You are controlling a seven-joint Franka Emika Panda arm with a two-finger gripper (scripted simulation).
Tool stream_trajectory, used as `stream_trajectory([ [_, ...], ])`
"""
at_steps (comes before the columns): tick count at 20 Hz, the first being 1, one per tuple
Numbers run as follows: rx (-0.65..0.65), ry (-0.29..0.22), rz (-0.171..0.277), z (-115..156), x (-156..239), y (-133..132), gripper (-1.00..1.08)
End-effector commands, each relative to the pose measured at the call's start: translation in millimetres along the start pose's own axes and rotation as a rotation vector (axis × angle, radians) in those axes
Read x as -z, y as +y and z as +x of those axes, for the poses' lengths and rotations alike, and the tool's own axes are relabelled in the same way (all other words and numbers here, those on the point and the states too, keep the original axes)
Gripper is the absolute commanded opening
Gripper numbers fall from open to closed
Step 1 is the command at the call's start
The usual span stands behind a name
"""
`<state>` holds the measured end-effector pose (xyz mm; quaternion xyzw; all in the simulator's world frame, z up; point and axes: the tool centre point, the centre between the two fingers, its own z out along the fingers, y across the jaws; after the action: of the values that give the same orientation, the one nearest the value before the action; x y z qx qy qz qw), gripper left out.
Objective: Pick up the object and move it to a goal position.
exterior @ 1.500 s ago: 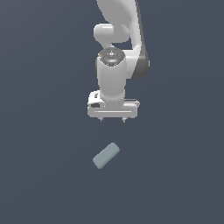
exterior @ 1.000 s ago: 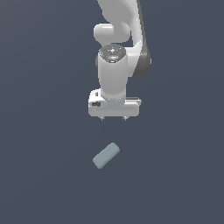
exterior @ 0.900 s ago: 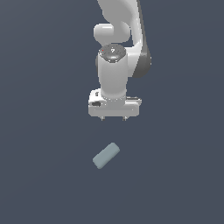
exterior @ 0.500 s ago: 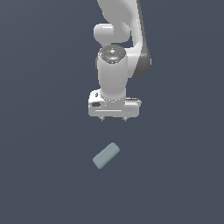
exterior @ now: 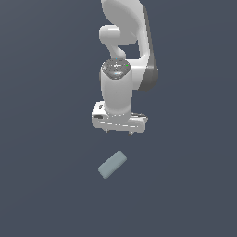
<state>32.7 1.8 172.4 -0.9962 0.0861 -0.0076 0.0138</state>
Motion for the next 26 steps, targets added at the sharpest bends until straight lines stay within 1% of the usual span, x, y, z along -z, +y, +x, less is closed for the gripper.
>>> stream_trajectory([
  [1, -0.054, -0.002, 0.000, 7.9, -7.5, 1.4, 1.00],
  [16, -0.470, -0.007, -0.017, 61.5, -73.1, 13.0, 1.00],
  [21, -0.572, -0.005, -0.024, 72.2, -91.5, 15.8, 1.00],
  [26, -0.638, -0.004, -0.029, 78.6, -103.9, 17.6, 1.00],
])
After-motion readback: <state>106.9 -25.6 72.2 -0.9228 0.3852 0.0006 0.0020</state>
